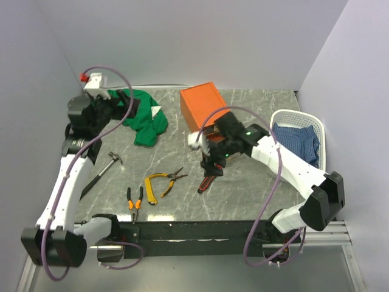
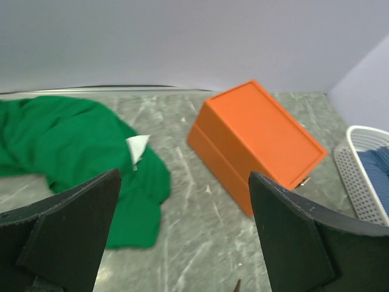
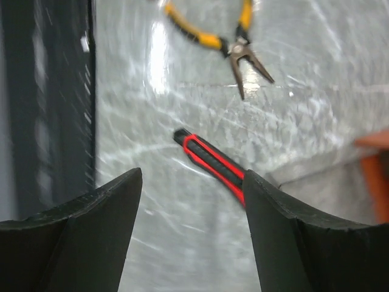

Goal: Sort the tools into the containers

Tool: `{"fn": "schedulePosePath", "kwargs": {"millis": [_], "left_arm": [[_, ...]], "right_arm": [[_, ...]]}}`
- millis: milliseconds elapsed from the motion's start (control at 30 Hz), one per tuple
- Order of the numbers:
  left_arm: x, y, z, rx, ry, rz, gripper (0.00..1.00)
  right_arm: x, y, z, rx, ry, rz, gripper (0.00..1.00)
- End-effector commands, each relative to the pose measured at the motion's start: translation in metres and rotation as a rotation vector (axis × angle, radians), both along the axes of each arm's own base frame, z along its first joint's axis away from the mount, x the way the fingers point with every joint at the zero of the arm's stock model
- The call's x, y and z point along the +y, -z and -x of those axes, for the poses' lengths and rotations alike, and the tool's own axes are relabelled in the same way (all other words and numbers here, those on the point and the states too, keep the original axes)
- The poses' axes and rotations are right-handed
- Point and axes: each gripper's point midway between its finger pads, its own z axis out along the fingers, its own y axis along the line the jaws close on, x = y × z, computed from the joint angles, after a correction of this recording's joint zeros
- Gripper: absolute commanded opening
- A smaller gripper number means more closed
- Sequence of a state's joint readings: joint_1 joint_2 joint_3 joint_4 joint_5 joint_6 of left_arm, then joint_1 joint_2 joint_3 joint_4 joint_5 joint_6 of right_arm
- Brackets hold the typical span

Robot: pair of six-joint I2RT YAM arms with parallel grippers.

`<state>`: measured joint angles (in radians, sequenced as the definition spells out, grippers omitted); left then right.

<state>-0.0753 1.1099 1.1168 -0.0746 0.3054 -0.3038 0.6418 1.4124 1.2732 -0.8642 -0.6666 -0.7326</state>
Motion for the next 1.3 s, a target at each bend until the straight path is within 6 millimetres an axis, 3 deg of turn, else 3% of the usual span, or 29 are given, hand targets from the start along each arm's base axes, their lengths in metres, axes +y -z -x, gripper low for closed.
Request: {"fn": "schedulePosePath", "kwargs": {"millis": [0,200,367,733,967,1033,1133,1200,1267], "left_arm": [[0.035,-0.013,0.029,-0.067,-0.084,-0.014,0.93],[0.069,-0.012,0.052,-0.079,-0.176,0.047,0.92],[0.091,-0.007,0.057,-0.056,-0.254,0.099,0.92],[0.107,0.001,0.051,-0.034,-0.287,0.153,0.90],[0.110,-0.001,0.045,-0.033,-0.285,0.154,0.90],[0.109,-0.002,0.045,-0.037,-0.277,0.158,0.90],[0.108,-0.002,0.044,-0.039,-0.271,0.168,0.89],[0.107,-0.004,0.044,-0.041,-0.266,0.170,0.89],[0.106,-0.008,0.044,-0.048,-0.262,0.167,0.89]], "right_arm": [[-0.006,0.035,-0.006,-0.248,-0.315,0.217,0.75],[0.004,0.074,-0.004,-0.376,-0.508,0.316,0.75],[-0.001,0.101,-0.010,-0.341,-0.576,0.408,0.74],[-0.015,0.157,-0.015,-0.273,-0.618,0.530,0.69],[-0.022,0.178,-0.010,-0.230,-0.612,0.555,0.52],[-0.022,0.178,-0.008,-0.234,-0.611,0.547,0.47],[-0.019,0.171,-0.003,-0.227,-0.613,0.519,0.32],[-0.005,0.147,0.005,-0.182,-0.598,0.429,0.22],[0.016,0.104,0.005,-0.194,-0.570,0.313,0.14]]}}
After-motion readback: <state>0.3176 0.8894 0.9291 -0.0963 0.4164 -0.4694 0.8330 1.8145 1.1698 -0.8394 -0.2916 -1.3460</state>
